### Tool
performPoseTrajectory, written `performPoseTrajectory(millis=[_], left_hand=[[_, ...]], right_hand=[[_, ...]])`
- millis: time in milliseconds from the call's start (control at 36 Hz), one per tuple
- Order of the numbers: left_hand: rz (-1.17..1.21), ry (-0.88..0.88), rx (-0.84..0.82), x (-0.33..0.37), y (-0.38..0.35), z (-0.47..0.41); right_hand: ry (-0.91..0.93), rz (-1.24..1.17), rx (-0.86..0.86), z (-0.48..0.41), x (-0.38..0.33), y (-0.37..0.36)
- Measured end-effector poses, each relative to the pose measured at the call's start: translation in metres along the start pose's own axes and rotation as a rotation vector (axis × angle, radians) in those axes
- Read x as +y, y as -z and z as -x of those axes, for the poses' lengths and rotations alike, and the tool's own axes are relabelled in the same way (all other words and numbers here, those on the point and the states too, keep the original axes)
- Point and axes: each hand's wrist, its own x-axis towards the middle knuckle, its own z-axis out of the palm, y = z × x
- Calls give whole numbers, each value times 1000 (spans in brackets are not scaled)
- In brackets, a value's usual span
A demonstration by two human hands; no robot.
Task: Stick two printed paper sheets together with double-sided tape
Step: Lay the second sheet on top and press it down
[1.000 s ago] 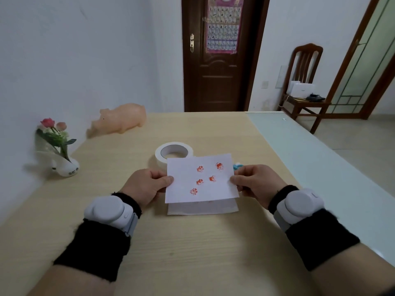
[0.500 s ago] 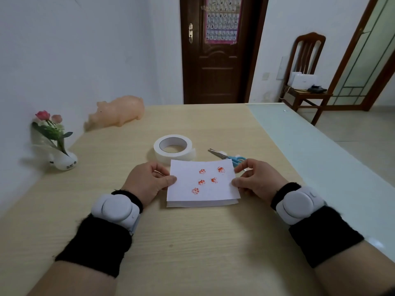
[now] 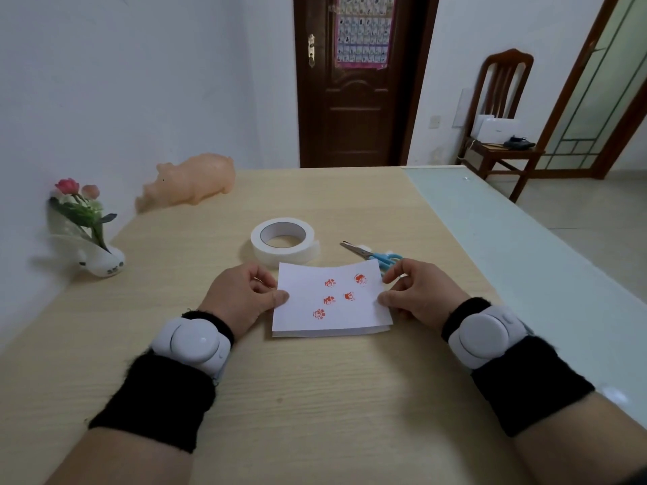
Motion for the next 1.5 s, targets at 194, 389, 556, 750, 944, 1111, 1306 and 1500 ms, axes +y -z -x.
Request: performPoseTrajectory(millis=[194, 389, 556, 750, 944, 1111, 1306, 1500], left_hand=[[-30, -12, 2, 0, 0, 0], [-39, -20, 3, -2, -1, 0], [-39, -26, 6, -2, -1, 0], [-41, -28, -1, -3, 0, 0], [-48, -20, -4, -3, -1, -1], [-47, -19, -8, -3, -1, 0], [-61, -21, -16, -3, -1, 0], [-67, -23, -15, -4, -1, -1]], right_hand=[[11, 44, 7, 1, 0, -2], [25, 69, 15, 2, -1, -2], [35, 79, 16, 1, 0, -2], [35, 94, 10, 0, 1, -2], [33, 95, 0, -1, 2, -2], [37, 114, -1, -1, 2, -3], [44, 120, 11, 0, 1, -3], [45, 129, 14, 0, 1, -4]])
